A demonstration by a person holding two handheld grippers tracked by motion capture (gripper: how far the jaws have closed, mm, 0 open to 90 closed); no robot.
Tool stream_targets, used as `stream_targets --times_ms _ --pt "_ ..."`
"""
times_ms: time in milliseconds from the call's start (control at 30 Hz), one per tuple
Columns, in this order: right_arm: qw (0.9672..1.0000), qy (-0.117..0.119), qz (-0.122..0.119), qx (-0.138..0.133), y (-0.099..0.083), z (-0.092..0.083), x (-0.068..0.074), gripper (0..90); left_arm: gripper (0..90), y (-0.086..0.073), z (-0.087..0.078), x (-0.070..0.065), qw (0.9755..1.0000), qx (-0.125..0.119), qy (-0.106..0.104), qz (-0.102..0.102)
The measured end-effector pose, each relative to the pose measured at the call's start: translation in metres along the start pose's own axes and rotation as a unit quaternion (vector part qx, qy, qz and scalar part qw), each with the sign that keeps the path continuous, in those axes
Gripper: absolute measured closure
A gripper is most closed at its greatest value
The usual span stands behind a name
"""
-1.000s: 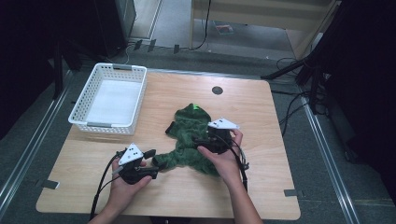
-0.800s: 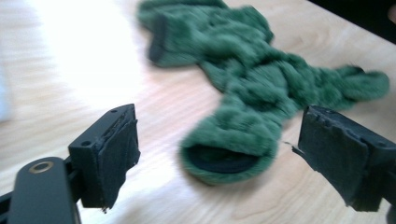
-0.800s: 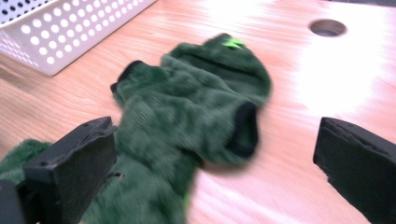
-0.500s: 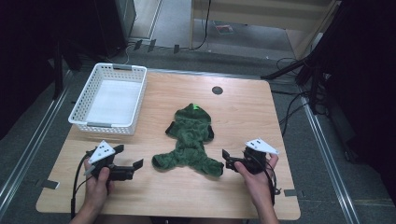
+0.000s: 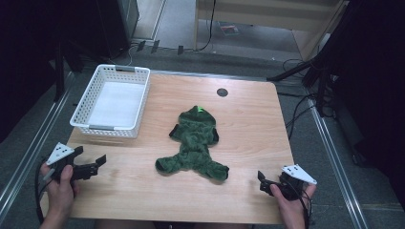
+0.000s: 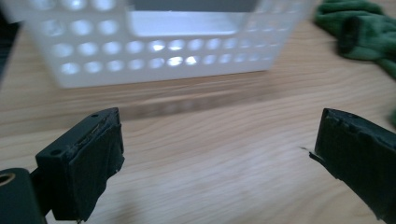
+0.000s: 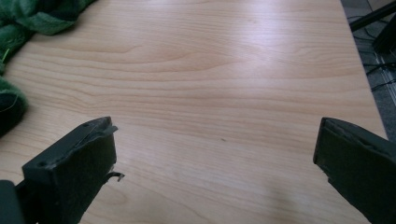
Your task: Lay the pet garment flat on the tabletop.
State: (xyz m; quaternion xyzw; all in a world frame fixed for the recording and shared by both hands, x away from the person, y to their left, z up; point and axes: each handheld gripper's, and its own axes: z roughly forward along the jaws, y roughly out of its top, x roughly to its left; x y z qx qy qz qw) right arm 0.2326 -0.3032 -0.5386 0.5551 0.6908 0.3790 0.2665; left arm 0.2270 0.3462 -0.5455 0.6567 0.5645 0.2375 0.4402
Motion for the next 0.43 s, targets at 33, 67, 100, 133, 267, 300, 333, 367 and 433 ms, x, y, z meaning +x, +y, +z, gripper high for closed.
stream_targets --times_ms 33,67,100,133,267,300,333,367,433 --pt "1.0 -0.002 0.007 -0.001 -0.001 0.0 -0.002 0.0 1.7 0.0 0.0 0.002 1.0 0.0 -0.003 -0.007" --pt "0.9999 -0.003 0.012 0.0 -0.002 0.001 -0.004 0.0 1.7 0.0 0.001 0.002 1.0 0.0 -0.002 -0.006" --pt "0.9999 -0.003 0.011 0.001 -0.003 0.002 -0.005 0.0 1.7 -0.001 0.002 0.0 1.0 0.003 0.0 -0.002" --pt "0.9999 -0.004 0.011 0.004 -0.004 0.003 -0.005 0.0 1.7 -0.001 0.004 -0.002 0.9999 0.009 0.002 0.009" --pt "0.9999 0.001 0.017 -0.001 -0.004 0.005 -0.004 0.0 1.7 -0.002 0.009 -0.008 0.9993 0.02 0.009 0.029" --pt "0.9998 0.0 0.017 0.001 -0.004 0.005 -0.004 0.0 1.7 -0.002 0.01 -0.008 0.9993 0.022 0.01 0.029" --pt "0.9999 -0.001 0.016 0.001 -0.004 0.005 -0.004 0.0 1.7 -0.002 0.011 -0.008 0.9992 0.025 0.014 0.028" --pt "0.9999 0.0 0.017 0.001 -0.004 0.005 -0.003 0.0 1.7 -0.002 0.012 -0.008 0.9991 0.027 0.016 0.027" --pt "0.9998 0.001 0.018 0.003 -0.005 0.006 -0.004 0.0 1.7 -0.002 0.014 -0.01 0.9986 0.035 0.023 0.031"
